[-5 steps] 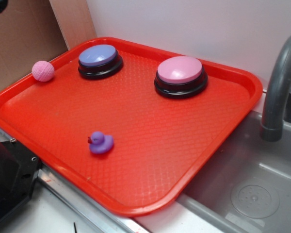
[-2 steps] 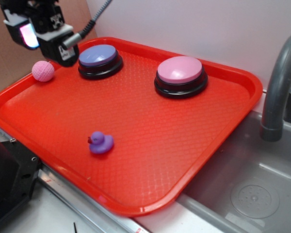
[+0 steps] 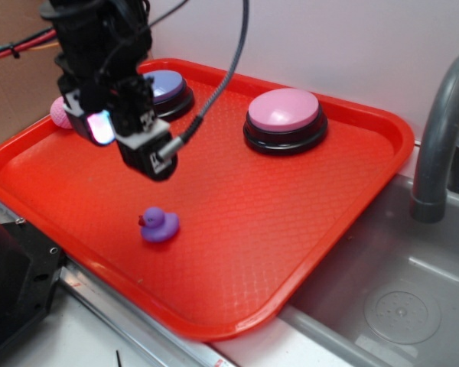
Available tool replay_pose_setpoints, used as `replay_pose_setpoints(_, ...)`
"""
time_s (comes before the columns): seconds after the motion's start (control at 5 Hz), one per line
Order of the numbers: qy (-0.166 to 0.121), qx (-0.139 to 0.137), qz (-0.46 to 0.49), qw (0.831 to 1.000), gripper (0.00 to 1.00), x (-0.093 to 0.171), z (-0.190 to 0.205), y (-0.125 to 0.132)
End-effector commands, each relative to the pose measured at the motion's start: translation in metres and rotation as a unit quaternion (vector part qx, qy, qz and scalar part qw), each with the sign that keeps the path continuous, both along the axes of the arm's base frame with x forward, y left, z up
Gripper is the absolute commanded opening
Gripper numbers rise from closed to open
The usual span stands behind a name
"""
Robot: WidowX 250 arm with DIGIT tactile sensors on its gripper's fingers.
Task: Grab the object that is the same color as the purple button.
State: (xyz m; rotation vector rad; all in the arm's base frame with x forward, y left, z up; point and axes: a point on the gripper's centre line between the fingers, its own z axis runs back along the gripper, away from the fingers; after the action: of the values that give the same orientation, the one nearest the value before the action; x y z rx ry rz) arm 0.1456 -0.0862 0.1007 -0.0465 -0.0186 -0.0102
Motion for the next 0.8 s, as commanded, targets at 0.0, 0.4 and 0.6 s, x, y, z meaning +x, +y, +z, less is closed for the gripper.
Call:
replay_pose_setpoints(0.0, -0.029, -0.014, -0.033, 0.999, 1.0, 0.006, -0.038, 0.014)
replay_pose_setpoints(0.4, -0.009, -0.015, -0.051, 0.999, 1.0, 0.015, -0.063, 0.011)
replay_pose_setpoints(0.6, -0.002, -0.024, -0.056, 0.998, 1.0, 0.017, -0.071, 0.001)
